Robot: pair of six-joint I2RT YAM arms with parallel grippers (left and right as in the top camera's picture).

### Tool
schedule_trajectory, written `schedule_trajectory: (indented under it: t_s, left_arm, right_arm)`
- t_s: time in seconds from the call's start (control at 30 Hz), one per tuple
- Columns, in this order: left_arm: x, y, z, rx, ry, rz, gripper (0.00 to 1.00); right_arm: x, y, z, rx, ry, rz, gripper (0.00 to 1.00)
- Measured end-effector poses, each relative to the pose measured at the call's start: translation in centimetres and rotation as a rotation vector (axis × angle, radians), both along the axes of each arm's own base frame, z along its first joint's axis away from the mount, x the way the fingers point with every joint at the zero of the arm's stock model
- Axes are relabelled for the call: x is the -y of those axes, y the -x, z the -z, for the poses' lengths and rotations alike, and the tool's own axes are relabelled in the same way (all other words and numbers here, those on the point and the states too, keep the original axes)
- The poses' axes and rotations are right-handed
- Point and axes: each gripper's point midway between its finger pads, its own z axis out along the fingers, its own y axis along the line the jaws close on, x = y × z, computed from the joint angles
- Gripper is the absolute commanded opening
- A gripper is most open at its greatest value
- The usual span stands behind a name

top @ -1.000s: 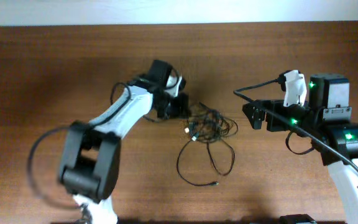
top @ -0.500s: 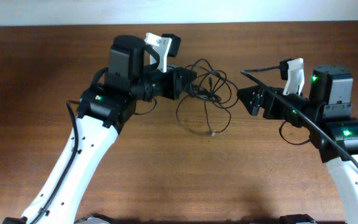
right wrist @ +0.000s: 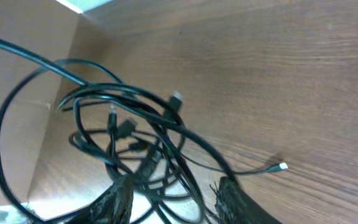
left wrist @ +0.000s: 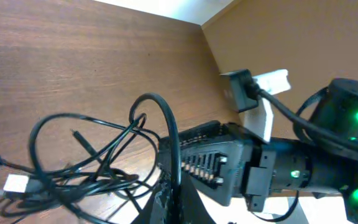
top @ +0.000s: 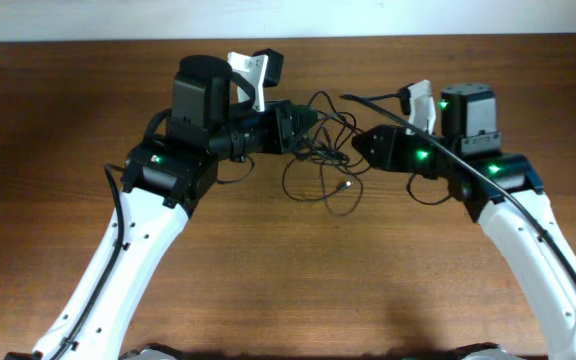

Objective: Untangle cables

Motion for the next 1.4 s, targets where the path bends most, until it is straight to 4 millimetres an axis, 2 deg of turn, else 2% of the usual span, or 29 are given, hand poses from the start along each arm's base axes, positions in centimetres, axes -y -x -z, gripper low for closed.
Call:
schedule_trajectory:
  t_s: [0.07, 0.2, 0.3, 0.37, 0.43, 0.57, 0.63, 0.83, 0.9, 1.0, 1.13, 1.3, 1.4]
  left_arm:
    - [0.0, 0.0, 0.0, -0.002, 0.002, -0.002, 0.0]
    - [0.0, 0.0, 0.0, -0.002, 0.002, -0.001, 0.0]
    - [-0.1, -0.1, 0.0, -0.001, -0.001, -0.006, 0.0]
    - [-1.0, -0.3, 1.3, -0.037, -0.054, -0.064, 0.0]
    - [-2.9, -0.6, 3.2, -0.086, -0.155, -0.16, 0.0]
    - [-7.3, -1.1, 6.3, -0.122, -0.381, -0.34, 0.01]
    - [-9.2, -0.9, 7.3, -0.139, -0.469, -0.404, 0.01]
    - [-13.3, 0.1, 8.9, -0.176, -0.668, -0.526, 0.03]
    - [-14.4, 0.3, 9.1, -0.191, -0.701, -0.551, 0.03]
    - [-14.9, 0.5, 9.9, -0.22, -0.737, -0.554, 0.04]
    - [-14.9, 0.4, 12.8, -0.302, -0.802, -0.521, 0.03]
    - [-14.3, 0.0, 16.3, -0.383, -0.862, -0.457, 0.04]
    - [-14.4, -0.2, 17.9, -0.413, -0.895, -0.434, 0.04]
  right_arm:
    - [-0.4, -0.2, 0.9, -0.02, 0.005, -0.009, 0.37]
    - [-0.7, -1.0, 3.5, -0.078, 0.017, -0.013, 0.04]
    - [-0.9, -1.4, 3.3, -0.062, 0.01, -0.015, 0.04]
    - [-0.9, -1.3, 2.9, -0.052, 0.005, -0.018, 0.04]
    - [-0.8, -0.6, 0.8, -0.008, -0.01, -0.018, 0.04]
    - [0.0, 2.3, -5.0, 0.11, -0.042, -0.015, 0.04]
    - [0.3, 3.7, -6.4, 0.125, -0.051, -0.017, 0.04]
    - [0.7, 6.1, -8.5, 0.115, -0.066, -0.011, 0.04]
    - [0.5, 6.6, -11.2, 0.155, -0.086, -0.026, 0.04]
    - [0.5, 7.3, -13.6, 0.184, -0.1, -0.035, 0.04]
    - [1.1, 8.3, -16.9, 0.224, -0.092, -0.016, 0.04]
    - [4.0, 8.6, -18.0, 0.211, 0.034, 0.127, 0.04]
    - [4.4, 7.7, -18.6, 0.212, 0.071, 0.142, 0.04]
